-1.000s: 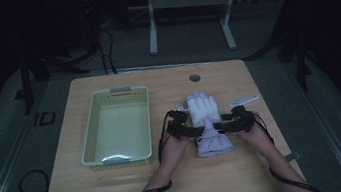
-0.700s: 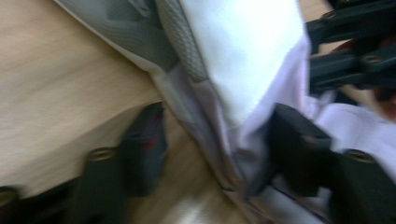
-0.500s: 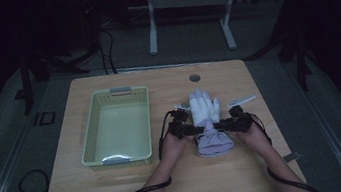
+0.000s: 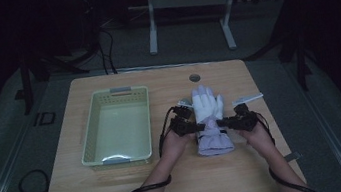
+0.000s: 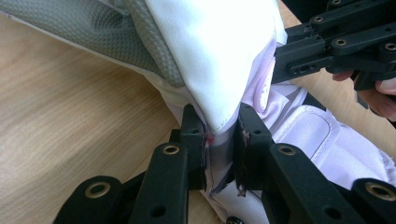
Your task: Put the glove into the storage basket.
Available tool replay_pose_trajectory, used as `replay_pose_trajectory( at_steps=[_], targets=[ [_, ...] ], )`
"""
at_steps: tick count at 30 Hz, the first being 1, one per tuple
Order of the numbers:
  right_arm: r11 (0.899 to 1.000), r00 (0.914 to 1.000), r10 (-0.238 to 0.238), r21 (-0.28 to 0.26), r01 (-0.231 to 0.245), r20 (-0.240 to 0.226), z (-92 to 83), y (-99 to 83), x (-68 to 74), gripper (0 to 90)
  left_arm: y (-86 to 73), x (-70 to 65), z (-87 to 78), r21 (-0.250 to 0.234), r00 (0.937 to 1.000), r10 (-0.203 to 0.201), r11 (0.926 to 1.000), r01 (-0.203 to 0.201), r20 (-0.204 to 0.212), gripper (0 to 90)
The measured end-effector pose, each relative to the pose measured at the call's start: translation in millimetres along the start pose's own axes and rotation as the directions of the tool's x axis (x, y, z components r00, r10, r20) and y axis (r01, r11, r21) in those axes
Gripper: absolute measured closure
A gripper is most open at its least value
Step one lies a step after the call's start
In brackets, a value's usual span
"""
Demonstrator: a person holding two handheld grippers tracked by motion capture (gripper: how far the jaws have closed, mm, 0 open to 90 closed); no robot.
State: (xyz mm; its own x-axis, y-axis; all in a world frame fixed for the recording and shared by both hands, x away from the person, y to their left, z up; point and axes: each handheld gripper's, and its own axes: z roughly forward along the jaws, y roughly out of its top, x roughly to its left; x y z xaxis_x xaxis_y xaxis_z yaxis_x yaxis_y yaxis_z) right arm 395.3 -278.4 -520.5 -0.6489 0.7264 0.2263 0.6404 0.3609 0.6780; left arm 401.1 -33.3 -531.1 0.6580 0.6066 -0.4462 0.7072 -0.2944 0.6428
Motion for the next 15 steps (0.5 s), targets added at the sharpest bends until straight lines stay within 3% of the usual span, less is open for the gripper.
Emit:
replay_pose_trajectory(
  at_steps=[8, 15],
  targets=[
    [0.998, 0.9992, -0.038, -0.049, 0.039, 0.010, -19.9, 14.8, 15.8, 82.6, 13.5, -12.7, -28.5, -0.017, 0.9983, 0.058, 0.9981, -0.058, -0.008, 77.3],
    [0.994, 0.9984, -0.057, -0.091, 0.057, -0.003, -32.7, 28.7, 31.7, 82.6, 21.5, -19.5, -53.1, -0.022, 0.9963, 0.085, 0.9962, -0.085, -0.015, 77.4]
  ],
)
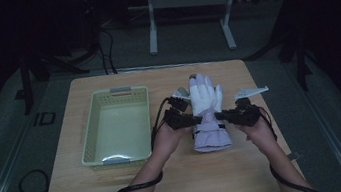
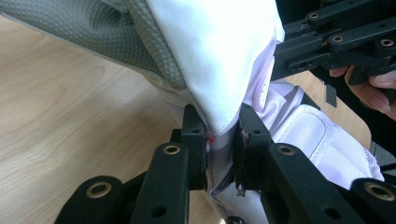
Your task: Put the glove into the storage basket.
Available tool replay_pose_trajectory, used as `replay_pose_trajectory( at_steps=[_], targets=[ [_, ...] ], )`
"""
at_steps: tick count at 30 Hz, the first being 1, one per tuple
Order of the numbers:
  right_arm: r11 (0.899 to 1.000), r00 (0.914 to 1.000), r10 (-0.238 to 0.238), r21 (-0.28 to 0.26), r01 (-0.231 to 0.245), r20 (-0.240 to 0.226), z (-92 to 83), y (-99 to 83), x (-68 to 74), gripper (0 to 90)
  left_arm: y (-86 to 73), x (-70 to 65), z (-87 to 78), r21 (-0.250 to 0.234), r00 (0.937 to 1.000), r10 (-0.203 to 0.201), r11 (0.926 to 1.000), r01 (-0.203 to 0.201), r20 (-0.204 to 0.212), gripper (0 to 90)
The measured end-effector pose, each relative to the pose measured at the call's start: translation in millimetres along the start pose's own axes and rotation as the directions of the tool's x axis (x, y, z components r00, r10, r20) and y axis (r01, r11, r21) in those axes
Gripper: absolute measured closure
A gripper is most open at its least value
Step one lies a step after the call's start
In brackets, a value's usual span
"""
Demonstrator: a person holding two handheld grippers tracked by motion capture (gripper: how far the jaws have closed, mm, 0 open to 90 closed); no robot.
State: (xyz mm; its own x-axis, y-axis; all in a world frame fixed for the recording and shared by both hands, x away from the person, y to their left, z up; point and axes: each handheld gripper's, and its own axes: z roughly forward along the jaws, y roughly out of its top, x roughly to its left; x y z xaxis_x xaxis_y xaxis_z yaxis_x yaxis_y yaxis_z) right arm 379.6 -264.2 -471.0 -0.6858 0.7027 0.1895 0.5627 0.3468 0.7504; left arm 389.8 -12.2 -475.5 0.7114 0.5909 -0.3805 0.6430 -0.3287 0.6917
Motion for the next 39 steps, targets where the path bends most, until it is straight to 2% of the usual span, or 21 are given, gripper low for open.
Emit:
replay_pose_trajectory(
  at_steps=[8, 13, 17, 20, 27, 31, 35, 39],
  targets=[
    [1.000, 0.9997, -0.023, -0.018, 0.023, -0.007, -2.6, 17.2, 15.8, 82.6, 5.4, 2.3, -25.6, 0.001, 0.9999, 0.014, 0.9999, -0.014, 0.000, 77.3],
    [0.999, 0.9991, -0.040, -0.029, 0.040, -0.013, 0.3, 27.2, 26.2, 82.6, 7.0, 6.5, -40.7, 0.003, 0.9996, 0.026, 0.9996, -0.026, -0.009, 77.4],
    [0.998, 0.9985, -0.052, -0.033, 0.052, -0.016, 4.6, 34.3, 33.7, 82.6, 6.4, 11.8, -51.9, 0.002, 0.9997, 0.021, 0.9998, -0.021, -0.012, 77.4],
    [0.997, 0.9971, -0.074, -0.034, 0.074, -0.017, 9.8, 39.9, 40.6, 82.6, 5.2, 14.5, -59.1, 0.010, 0.9986, 0.042, 0.9991, -0.042, -0.033, 77.3],
    [0.996, 0.9956, -0.084, -0.035, 0.082, -0.042, 23.9, 53.9, 53.0, 82.5, 1.1, 30.4, -81.2, 0.007, 0.9990, 0.025, 0.9997, -0.025, -0.037, 77.3],
    [0.994, 0.9939, -0.105, -0.034, 0.104, -0.032, 32.3, 61.4, 64.2, 82.5, -4.6, 37.6, -90.6, 0.004, 0.9989, 0.016, 0.9999, -0.016, -0.045, 77.3],
    [0.993, 0.9925, -0.113, -0.023, 0.112, -0.046, 39.7, 65.4, 69.4, 82.5, -8.5, 42.4, -96.6, 0.007, 0.9989, 0.008, 0.9999, -0.008, -0.046, 77.3],
    [0.993, 0.9907, -0.116, -0.022, 0.115, -0.070, 50.5, 71.8, 79.6, 82.5, -14.2, 49.4, -112.3, 0.011, 0.9982, 0.004, 0.9999, -0.004, -0.060, 77.3]
  ],
)
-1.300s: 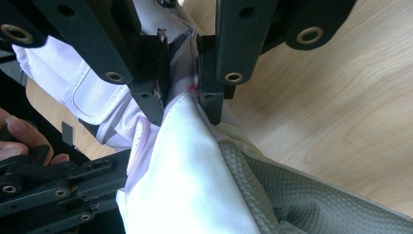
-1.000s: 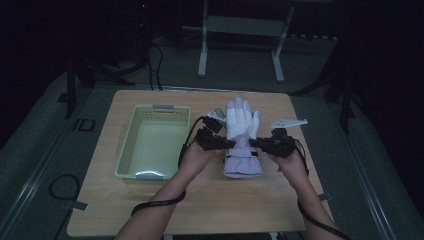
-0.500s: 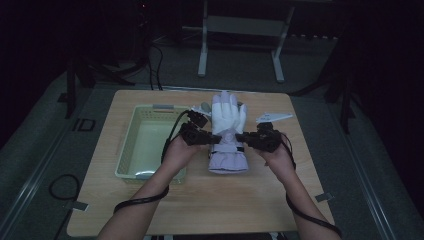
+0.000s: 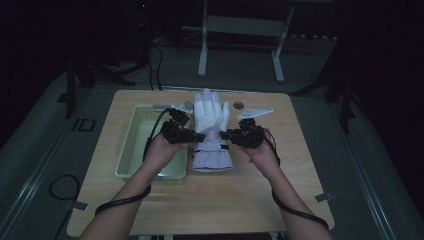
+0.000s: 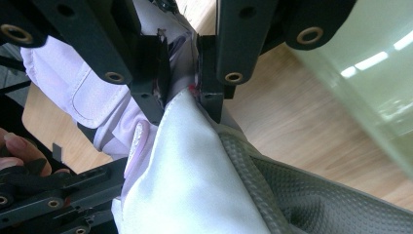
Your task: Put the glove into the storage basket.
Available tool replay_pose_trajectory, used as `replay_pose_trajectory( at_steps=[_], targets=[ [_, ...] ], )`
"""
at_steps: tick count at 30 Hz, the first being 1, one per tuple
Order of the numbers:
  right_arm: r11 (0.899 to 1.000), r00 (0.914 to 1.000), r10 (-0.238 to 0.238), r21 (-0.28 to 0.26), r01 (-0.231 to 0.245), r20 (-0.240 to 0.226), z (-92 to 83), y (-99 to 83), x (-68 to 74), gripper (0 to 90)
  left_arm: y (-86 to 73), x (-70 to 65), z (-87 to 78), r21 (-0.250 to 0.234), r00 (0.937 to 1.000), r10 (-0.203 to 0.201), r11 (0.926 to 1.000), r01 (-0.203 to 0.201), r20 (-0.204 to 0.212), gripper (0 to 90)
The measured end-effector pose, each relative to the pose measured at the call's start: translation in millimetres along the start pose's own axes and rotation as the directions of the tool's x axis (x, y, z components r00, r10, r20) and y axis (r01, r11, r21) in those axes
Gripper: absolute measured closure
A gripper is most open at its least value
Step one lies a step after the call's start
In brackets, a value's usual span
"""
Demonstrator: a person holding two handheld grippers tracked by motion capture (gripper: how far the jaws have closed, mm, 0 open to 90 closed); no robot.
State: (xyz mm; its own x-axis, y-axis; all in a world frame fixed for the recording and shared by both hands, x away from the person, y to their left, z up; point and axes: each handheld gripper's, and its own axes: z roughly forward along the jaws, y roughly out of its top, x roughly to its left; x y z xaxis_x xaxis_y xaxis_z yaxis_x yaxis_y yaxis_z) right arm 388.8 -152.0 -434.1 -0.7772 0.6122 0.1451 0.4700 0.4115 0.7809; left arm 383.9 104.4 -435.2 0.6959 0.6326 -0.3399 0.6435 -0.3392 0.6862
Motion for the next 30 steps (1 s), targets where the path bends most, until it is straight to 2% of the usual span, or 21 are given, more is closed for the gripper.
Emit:
replay_pose_trajectory(
  at_steps=[4, 6, 8, 15, 20, 24, 30],
  targets=[
    [1.000, 1.0000, -0.004, -0.007, 0.004, -0.008, 10.0, 7.8, 8.6, 82.4, -3.5, 7.4, -13.4, 0.000, 0.9998, -0.001, 1.0000, 0.001, -0.018, 77.3],
    [1.000, 0.9999, -0.010, -0.012, 0.010, -0.010, 15.5, 12.5, 12.9, 82.5, -4.9, 13.4, -19.6, -0.005, 0.9997, -0.020, 0.9998, 0.020, -0.017, 77.2],
    [1.000, 0.9999, -0.010, -0.014, 0.010, -0.011, 18.0, 14.8, 14.8, 82.4, -5.5, 15.6, -22.5, -0.008, 0.9996, -0.015, 0.9998, 0.015, -0.023, 77.2],
    [0.999, 0.9992, -0.007, -0.036, 0.006, -0.039, 36.9, 32.2, 29.2, 82.4, -10.7, 31.0, -49.9, -0.012, 0.9988, 0.001, 0.9999, -0.001, -0.049, 77.1],
    [0.999, 0.9981, -0.013, -0.041, 0.011, -0.060, 48.8, 38.3, 37.9, 82.3, -17.0, 40.4, -61.7, -0.005, 0.9985, -0.006, 1.0000, 0.005, -0.055, 77.1],
    [0.999, 0.9970, -0.011, -0.033, 0.009, -0.076, 66.3, 42.8, 47.6, 82.2, -25.9, 52.2, -73.7, 0.008, 0.9978, 0.005, 1.0000, -0.004, -0.066, 77.1],
    [1.000, 0.9973, -0.012, -0.015, 0.011, -0.073, 92.6, 52.2, 61.1, 82.2, -37.4, 73.3, -86.2, 0.013, 0.9969, -0.019, 0.9997, 0.020, -0.076, 77.1]
  ],
)
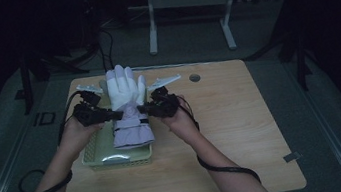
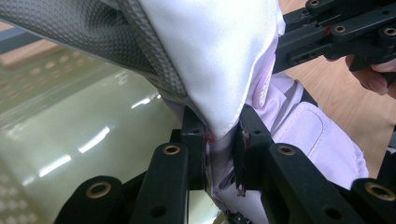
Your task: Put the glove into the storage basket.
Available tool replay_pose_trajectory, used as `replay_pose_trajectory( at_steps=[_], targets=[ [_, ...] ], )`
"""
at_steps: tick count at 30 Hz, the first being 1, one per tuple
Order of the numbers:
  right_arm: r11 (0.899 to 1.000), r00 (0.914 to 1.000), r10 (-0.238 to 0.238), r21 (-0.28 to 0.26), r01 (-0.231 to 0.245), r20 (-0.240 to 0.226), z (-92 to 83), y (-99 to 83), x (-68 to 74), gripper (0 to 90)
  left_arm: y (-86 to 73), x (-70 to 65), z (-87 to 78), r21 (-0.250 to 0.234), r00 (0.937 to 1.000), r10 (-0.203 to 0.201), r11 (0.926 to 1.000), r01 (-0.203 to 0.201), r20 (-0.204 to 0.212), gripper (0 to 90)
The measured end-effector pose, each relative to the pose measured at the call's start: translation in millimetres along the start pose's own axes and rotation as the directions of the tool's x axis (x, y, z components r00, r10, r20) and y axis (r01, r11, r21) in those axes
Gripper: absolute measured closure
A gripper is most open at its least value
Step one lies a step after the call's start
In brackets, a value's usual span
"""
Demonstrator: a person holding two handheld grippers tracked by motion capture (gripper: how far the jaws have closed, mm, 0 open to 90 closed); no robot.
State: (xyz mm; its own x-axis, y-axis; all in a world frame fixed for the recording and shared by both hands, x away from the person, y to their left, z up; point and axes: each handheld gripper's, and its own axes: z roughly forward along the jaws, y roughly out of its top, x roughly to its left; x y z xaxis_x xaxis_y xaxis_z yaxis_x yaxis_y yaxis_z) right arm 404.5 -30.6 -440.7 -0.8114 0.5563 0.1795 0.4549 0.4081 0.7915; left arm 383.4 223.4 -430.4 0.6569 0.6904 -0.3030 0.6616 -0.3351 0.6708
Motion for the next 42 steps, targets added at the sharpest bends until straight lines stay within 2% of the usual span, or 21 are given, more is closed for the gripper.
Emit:
replay_pose_trajectory(
  at_steps=[7, 10, 15, 17, 24, 27, 30, 37, 42],
  targets=[
    [1.000, 0.9996, 0.025, 0.007, -0.025, -0.016, 25.9, 5.0, 7.5, 82.3, -10.5, 21.3, -8.1, 0.013, 0.9999, -0.007, 0.9999, 0.007, -0.010, 77.1],
    [0.999, 0.9992, 0.035, 0.009, -0.035, -0.020, 34.0, 4.1, 9.5, 82.2, -15.6, 27.4, -6.9, 0.016, 0.9996, -0.009, 0.9998, 0.010, -0.027, 77.1],
    [0.998, 0.9981, 0.061, 0.020, -0.061, -0.012, 46.7, -3.5, 10.2, 82.2, -24.4, 34.4, 3.8, 0.051, 0.9992, -0.016, 0.9985, 0.018, -0.038, 77.2],
    [0.997, 0.9973, 0.073, 0.041, -0.073, -0.008, 54.6, -12.3, 8.6, 82.3, -27.9, 35.9, 9.9, 0.065, 0.9991, -0.021, 0.9976, 0.023, -0.037, 77.2],
    [0.992, 0.9956, 0.093, 0.085, -0.094, 0.006, 64.7, -30.9, 9.3, 82.3, -41.4, 39.3, 27.4, 0.117, 0.9985, -0.048, 0.9919, 0.051, -0.029, 77.1],
    [0.990, 0.9960, 0.088, 0.107, -0.089, 0.016, 68.4, -39.1, 11.9, 82.3, -47.9, 38.8, 34.2, 0.139, 0.9968, -0.075, 0.9872, 0.078, -0.028, 77.0],
    [0.991, 0.9974, 0.059, 0.120, -0.064, 0.041, 68.8, -41.3, 16.1, 82.2, -51.5, 39.0, 35.7, 0.133, 0.9953, -0.093, 0.9865, 0.096, -0.027, 77.0],
    [0.987, 0.9962, 0.023, 0.158, -0.036, 0.084, 68.2, -41.5, 21.9, 81.6, -54.0, 36.0, 39.2, 0.144, 0.9953, -0.094, 0.9849, 0.096, -0.026, 77.0],
    [0.981, 0.9936, 0.012, 0.193, -0.034, 0.113, 68.9, -40.4, 24.9, 81.4, -52.7, 33.4, 47.6, 0.180, 0.9956, -0.064, 0.9808, 0.075, -0.068, 75.7]
  ],
)
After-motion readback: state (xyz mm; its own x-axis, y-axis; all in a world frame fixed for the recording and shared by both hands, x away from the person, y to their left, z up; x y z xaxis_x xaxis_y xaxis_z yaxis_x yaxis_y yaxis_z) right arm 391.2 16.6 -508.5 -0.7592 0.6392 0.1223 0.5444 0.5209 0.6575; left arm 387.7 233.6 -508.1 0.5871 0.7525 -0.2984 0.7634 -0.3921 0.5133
